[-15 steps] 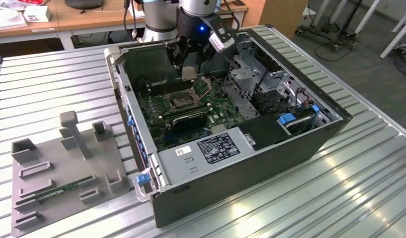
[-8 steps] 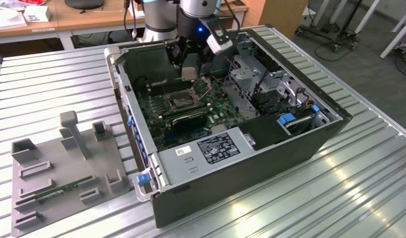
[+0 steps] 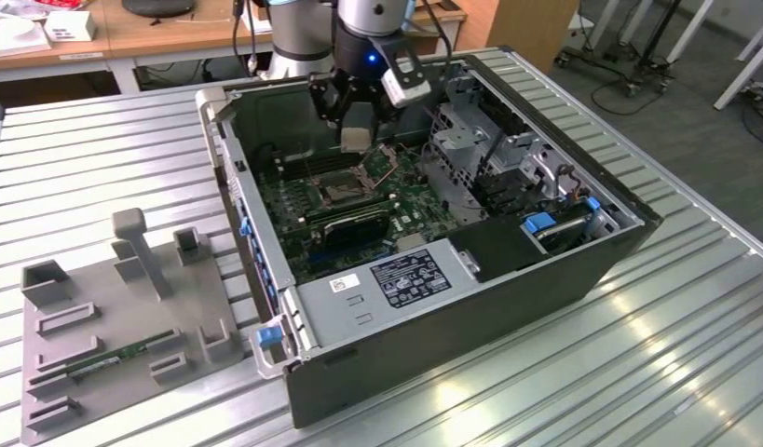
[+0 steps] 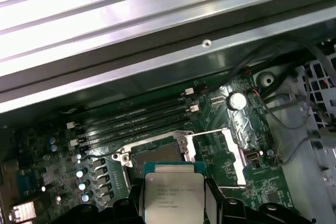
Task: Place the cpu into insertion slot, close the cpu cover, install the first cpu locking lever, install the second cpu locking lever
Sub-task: 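Place the cpu into insertion slot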
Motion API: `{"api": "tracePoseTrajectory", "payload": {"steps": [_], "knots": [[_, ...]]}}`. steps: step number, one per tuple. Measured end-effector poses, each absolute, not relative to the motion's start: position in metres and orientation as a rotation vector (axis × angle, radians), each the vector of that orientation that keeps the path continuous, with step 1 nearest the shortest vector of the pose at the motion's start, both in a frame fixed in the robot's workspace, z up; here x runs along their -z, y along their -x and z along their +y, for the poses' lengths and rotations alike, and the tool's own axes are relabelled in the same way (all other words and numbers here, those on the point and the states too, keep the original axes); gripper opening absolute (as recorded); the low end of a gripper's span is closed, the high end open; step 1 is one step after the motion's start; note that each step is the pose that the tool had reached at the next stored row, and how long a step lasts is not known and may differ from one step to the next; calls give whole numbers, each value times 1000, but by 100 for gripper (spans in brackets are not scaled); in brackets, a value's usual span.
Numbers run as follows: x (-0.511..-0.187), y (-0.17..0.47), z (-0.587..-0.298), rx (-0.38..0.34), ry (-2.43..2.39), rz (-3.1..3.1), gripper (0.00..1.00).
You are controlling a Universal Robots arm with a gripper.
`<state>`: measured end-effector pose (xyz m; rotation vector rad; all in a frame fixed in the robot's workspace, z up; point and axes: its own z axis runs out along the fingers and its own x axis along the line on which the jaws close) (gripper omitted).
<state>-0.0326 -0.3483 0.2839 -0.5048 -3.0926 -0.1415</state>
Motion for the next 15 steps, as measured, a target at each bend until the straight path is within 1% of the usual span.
{"api": "tracePoseTrajectory", "payload": {"steps": [6,15], "knots": [[-282,33,-348,141,673,-3065,54],[-282,33,-348,142,734,-3053,54]]}}
